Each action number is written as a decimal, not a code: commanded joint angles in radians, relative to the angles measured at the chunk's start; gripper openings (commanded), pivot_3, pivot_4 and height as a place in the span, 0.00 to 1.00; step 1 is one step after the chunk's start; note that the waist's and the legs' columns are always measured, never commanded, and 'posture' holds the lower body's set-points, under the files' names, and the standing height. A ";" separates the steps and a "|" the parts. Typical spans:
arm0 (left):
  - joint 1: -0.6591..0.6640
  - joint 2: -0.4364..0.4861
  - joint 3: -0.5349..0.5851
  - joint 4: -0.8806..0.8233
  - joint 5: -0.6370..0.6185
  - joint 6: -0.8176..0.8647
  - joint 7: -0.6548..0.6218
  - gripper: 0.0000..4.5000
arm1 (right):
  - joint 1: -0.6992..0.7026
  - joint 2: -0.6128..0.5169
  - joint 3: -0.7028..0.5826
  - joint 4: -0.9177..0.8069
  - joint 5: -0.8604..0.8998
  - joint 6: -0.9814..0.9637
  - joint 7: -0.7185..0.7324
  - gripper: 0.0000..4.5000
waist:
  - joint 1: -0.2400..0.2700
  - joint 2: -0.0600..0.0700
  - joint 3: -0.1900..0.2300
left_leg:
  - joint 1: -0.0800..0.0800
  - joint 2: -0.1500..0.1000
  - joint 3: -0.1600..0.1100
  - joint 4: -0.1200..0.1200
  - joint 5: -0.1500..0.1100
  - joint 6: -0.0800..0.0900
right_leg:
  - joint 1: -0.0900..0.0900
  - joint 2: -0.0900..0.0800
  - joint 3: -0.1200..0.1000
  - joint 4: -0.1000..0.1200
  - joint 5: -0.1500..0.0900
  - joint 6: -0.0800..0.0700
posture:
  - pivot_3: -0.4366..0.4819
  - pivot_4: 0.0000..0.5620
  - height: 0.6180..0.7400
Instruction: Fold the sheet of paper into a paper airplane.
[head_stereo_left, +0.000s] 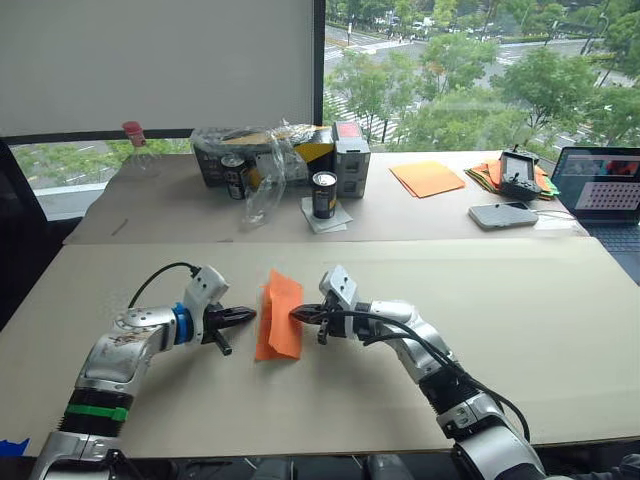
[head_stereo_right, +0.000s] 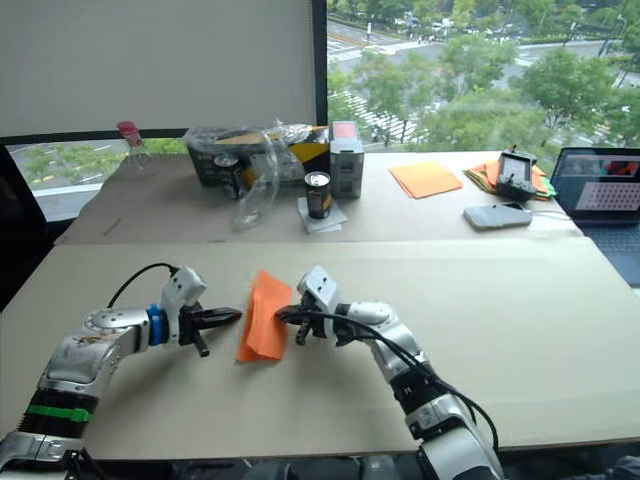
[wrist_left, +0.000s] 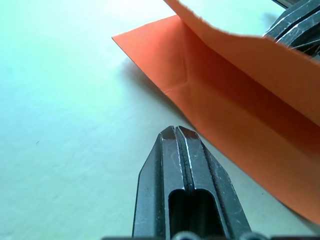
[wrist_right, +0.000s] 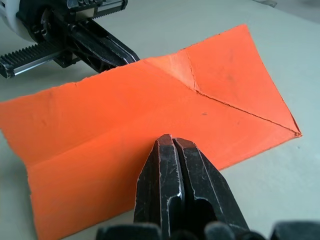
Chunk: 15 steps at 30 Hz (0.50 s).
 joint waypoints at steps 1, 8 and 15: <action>-0.022 -0.011 0.058 -0.023 -0.038 -0.010 0.026 0.01 | -0.020 0.010 0.037 0.040 -0.045 -0.019 0.001 0.00 | 0.000 0.000 0.000 | 0.000 0.000 0.000 0.000 0.000 0.000 | 0.000 0.000 0.000 0.000 0.000 0.000 | 0.48 0.27 0.43; -0.039 -0.079 0.094 -0.101 -0.124 -0.013 0.029 0.01 | -0.015 -0.011 0.080 0.051 -0.127 -0.002 -0.014 0.00 | -0.002 0.000 -0.003 | 0.002 0.001 -0.001 0.000 0.001 -0.001 | 0.001 0.000 -0.001 0.001 0.000 0.000 | 0.48 0.27 0.43; -0.026 -0.075 -0.016 -0.101 -0.087 -0.010 0.006 0.01 | 0.004 -0.037 0.093 -0.009 -0.161 0.038 -0.033 0.00 | 0.002 0.000 -0.004 | 0.003 0.000 -0.001 -0.001 0.001 -0.001 | 0.002 0.000 0.000 0.001 0.000 0.000 | 0.48 0.27 0.43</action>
